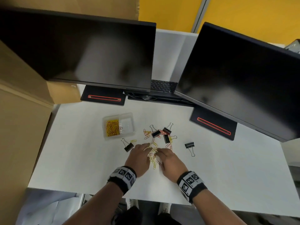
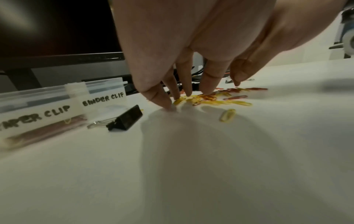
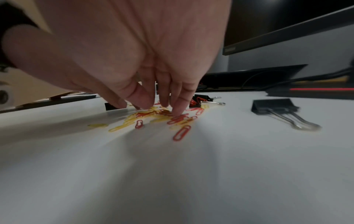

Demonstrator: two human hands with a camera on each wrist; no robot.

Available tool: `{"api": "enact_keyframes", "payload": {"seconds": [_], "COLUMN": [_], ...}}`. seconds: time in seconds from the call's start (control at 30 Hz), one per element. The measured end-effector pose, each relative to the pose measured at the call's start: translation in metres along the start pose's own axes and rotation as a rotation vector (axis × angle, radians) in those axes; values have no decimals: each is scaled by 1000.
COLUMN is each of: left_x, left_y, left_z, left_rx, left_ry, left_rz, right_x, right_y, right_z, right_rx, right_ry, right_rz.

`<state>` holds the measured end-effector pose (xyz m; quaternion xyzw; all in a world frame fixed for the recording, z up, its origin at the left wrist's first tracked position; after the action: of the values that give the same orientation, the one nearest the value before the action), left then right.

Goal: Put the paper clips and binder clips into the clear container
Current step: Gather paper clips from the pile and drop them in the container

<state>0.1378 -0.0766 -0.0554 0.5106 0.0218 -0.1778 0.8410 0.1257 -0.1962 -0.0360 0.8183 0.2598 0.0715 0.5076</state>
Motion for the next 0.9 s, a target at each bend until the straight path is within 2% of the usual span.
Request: {"api": "enact_keyframes", "payload": {"seconds": [0.07,0.13,0.23,0.37,0.5,0.63,0.8,0.9], "left_x": [-12,-24,-41,-46,-27,-13,1,11], "left_y": [-2,-1,-5,-16,-15,-3,-11,-12], "left_z": [-1,-8,-24,-27,-18,-15,-8,1], "left_rx": [-65,-104,-109,-271,-399,-277,-88,-77], "left_ry": [-10,19,119,246,215,190,204,185], "left_rz": [10,6,-51,-98,-26,20,-33,-14], "right_x": [-16,-33,-52,-48,-33,-33,-16,-1], "right_y": [9,16,15,4,6,18,8,-2], "right_z": [15,39,59,47,35,54,67,56], "right_rx": [27,82,136,203,298,318,180,68], "right_ry": [-70,-231,-417,-408,-340,-392,-408,-332], "right_rz": [73,115,71,45,127,202,59,7]}}
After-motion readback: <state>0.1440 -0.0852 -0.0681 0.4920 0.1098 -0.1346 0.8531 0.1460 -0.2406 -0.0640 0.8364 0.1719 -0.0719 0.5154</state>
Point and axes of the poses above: each hand's wrist, its own x-axis towards the middle knuckle, its own y-axis out of the back of the hand, z = x × y, the point moved 9 cm from there along x, towards the middle knuckle, and after that the axes turned 2 degrees about z, right-handed, at the moved point
